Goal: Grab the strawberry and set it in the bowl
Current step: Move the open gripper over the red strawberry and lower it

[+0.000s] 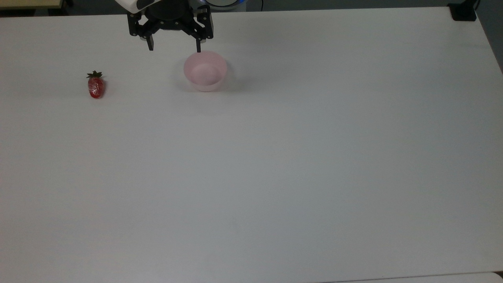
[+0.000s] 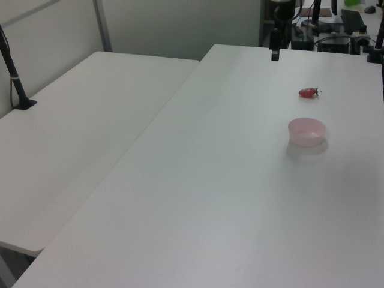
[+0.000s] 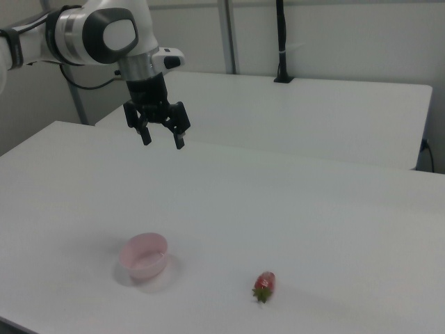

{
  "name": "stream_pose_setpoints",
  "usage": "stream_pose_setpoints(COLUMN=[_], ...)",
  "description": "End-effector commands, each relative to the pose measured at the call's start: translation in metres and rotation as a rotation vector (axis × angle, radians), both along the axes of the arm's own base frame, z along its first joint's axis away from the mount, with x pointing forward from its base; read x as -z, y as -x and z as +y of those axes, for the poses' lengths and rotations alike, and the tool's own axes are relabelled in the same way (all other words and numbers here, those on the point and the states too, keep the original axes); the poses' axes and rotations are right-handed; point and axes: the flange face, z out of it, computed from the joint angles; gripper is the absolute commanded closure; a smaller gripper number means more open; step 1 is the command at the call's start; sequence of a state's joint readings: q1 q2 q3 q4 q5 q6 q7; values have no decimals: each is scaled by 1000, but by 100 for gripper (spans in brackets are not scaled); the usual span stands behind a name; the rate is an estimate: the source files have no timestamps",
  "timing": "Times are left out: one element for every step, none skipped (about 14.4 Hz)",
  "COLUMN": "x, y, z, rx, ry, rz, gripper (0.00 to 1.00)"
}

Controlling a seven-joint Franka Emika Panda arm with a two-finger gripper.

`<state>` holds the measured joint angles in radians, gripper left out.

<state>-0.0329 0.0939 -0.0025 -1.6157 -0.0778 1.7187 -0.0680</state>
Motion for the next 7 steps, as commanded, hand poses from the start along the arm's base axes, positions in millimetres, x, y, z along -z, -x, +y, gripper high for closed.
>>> stream_pose_setpoints(x=[-1, 0, 2, 4, 6, 8, 8], y=[-4, -5, -6, -8, -8, -8, -8], z=[-8, -6, -3, -3, -3, -4, -7], rx=[48, 44, 36, 26, 14, -4, -2], ry=[-87, -89, -86, -83, -83, -74, -74], rz=[3, 5, 4, 6, 9, 16, 16], gripper=[0, 0, 0, 0, 0, 0, 0])
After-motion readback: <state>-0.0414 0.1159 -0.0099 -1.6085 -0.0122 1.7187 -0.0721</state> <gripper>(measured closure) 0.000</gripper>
